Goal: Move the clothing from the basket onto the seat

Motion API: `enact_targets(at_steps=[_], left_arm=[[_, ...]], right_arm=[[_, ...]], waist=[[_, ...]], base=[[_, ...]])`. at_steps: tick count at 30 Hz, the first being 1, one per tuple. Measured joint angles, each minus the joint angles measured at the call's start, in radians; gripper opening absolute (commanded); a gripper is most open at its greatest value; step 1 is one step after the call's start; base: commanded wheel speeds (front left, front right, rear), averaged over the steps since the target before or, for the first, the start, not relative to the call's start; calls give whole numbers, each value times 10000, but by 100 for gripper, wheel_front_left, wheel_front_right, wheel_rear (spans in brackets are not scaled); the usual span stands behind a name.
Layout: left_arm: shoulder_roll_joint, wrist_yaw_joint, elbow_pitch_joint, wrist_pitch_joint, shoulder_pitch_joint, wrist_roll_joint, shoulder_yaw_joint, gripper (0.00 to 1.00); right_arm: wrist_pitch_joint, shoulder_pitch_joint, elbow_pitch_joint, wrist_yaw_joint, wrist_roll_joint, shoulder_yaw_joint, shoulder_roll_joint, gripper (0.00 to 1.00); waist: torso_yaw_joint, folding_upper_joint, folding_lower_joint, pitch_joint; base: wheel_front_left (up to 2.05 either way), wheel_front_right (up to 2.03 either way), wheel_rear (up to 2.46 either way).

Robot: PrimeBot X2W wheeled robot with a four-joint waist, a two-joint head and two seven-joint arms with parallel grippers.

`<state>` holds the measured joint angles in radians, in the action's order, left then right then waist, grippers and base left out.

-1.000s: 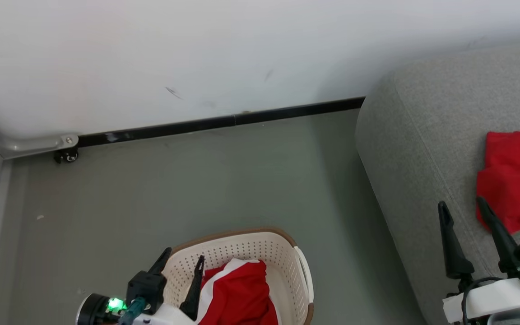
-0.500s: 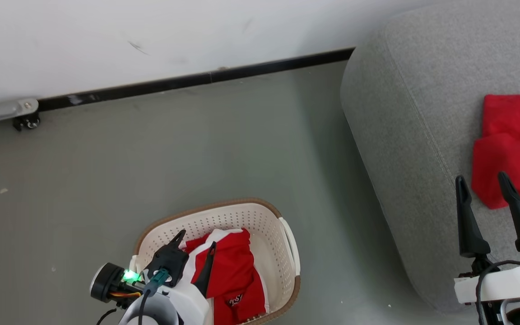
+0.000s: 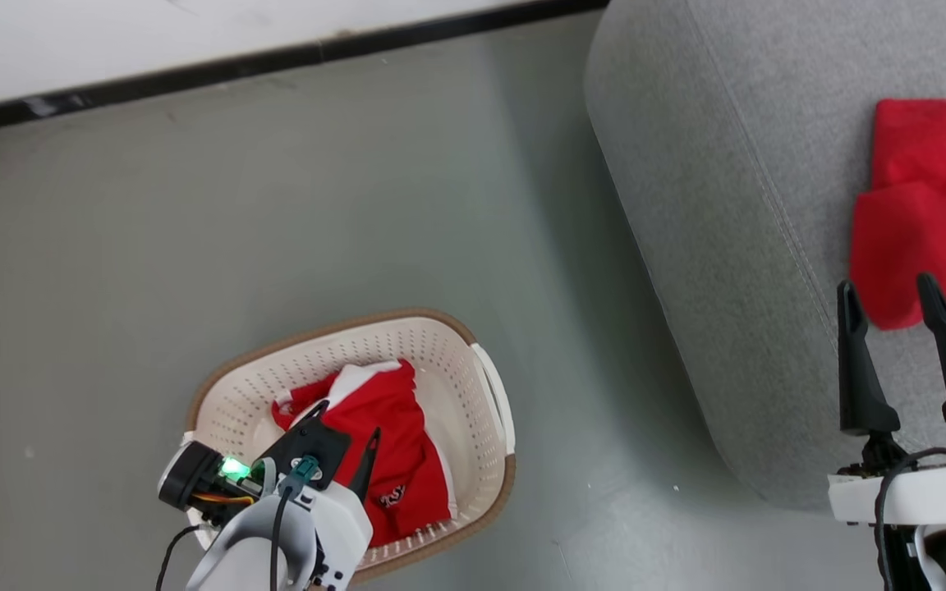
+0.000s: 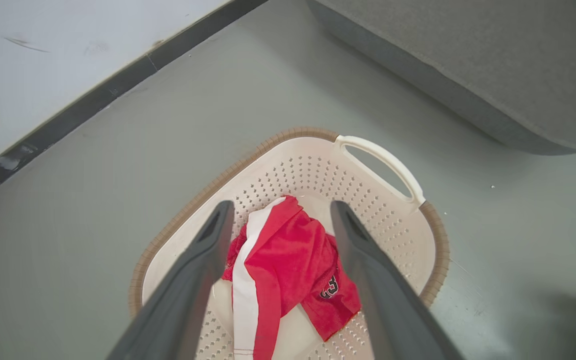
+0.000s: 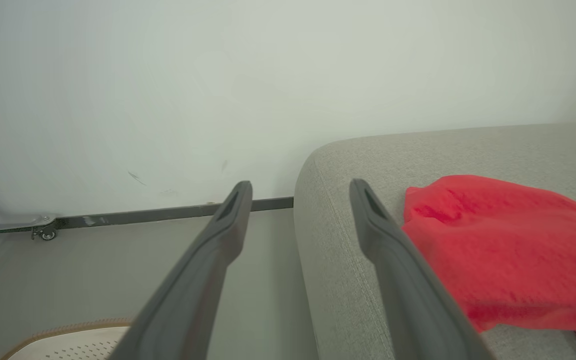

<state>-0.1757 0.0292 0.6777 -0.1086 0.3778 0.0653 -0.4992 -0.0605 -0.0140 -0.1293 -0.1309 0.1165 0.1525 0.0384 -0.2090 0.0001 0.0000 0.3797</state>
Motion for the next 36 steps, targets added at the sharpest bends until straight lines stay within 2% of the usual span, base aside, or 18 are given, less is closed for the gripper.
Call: enact_targets(at_steps=[15, 20, 36], left_arm=[[-192, 61, 1333, 140, 1169, -359, -15, 100], [-424, 67, 1685, 207, 1637, -458, -6, 100], [-790, 332, 2654, 481, 2924, -888, -46, 100]], right_arm=[[-355, -574, -4, 0, 305, -349, -2, 100], [-468, -802, 10, 0, 433, -477, -2, 100], [-986, -1781, 334, 0, 777, -934, -4, 100]], waist=[[-641, 0, 0, 1467], [-827, 0, 0, 1940], [-1374, 0, 0, 3459]], base=[[0, 0, 0], [0, 0, 0], [0, 0, 0]])
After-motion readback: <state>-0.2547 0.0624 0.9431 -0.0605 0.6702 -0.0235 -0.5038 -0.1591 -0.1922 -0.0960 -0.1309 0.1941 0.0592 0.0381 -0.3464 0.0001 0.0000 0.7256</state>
